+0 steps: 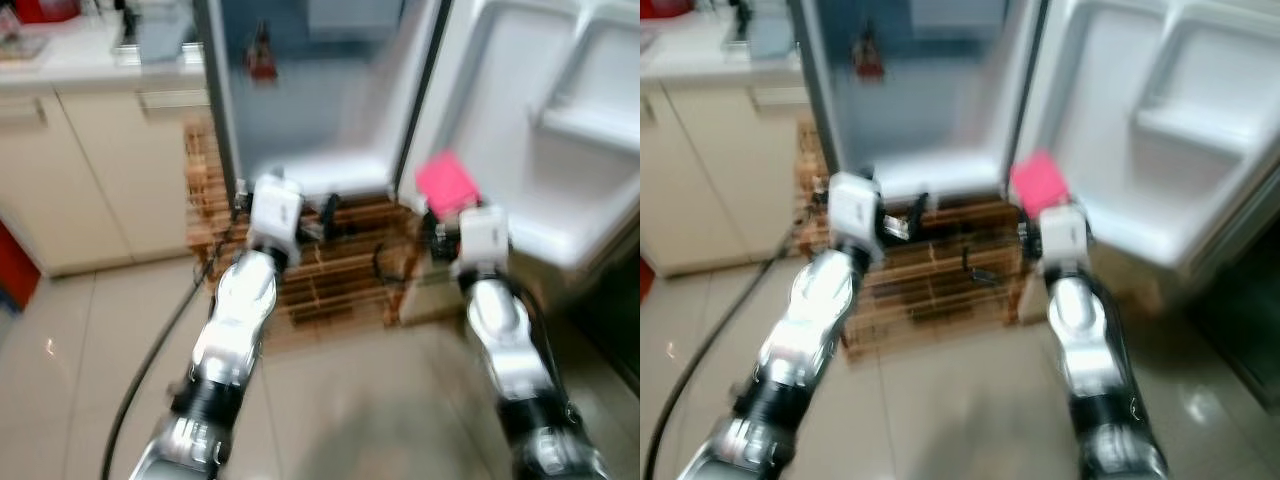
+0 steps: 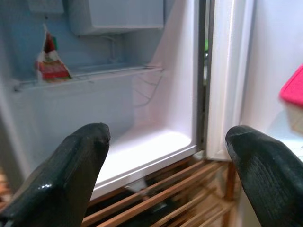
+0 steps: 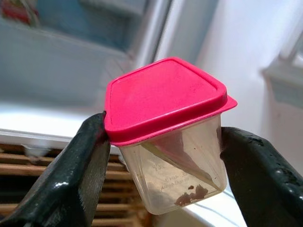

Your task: Restocking fridge

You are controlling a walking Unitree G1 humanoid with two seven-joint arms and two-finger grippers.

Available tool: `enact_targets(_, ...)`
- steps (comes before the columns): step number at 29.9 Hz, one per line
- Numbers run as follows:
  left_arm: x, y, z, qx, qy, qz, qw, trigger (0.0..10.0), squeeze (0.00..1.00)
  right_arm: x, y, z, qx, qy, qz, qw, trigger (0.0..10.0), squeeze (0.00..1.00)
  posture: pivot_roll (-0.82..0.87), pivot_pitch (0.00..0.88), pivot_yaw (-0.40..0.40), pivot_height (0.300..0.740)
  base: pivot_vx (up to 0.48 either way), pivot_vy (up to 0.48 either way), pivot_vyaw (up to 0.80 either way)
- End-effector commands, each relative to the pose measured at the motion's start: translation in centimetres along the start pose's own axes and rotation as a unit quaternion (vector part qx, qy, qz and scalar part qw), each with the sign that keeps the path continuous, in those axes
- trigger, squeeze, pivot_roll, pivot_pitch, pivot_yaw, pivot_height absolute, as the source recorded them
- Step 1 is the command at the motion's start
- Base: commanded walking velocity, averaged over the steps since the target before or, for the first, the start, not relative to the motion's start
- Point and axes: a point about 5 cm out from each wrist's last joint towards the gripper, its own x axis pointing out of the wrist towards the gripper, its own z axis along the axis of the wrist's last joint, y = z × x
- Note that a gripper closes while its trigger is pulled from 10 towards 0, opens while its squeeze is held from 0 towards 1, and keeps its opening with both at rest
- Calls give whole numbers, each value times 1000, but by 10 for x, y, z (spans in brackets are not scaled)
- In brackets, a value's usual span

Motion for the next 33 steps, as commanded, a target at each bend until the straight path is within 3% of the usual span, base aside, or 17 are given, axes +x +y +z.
enact_targets(1,2,7,5,6,-10,9,1000,10000,0,7,4,12,8,-23,8,1000,0,0,-54,0,-43,740,480,0,0)
enact_targets(9,4,8,10,-25,-26,22,999,10000,0,10,14,19,19,-36,33,999,0,0,-54,0,-48,740,479,0,0)
enact_targets(15,3,9,12,-26,-33,30,999,10000,0,12,14,21,19,-39,41,998,0,0,-49,0,-51,740,0,299,0)
enact_targets(25,2,10,12,-25,-38,29,999,10000,0,5,-5,17,-7,-35,25,999,0,0,-62,0,-44,740,0,0,0)
enact_targets(33,3,3,7,-17,-24,10,1000,10000,0,-4,-32,17,-85,-43,28,995,0,0,-81,0,-39,740,0,0,0)
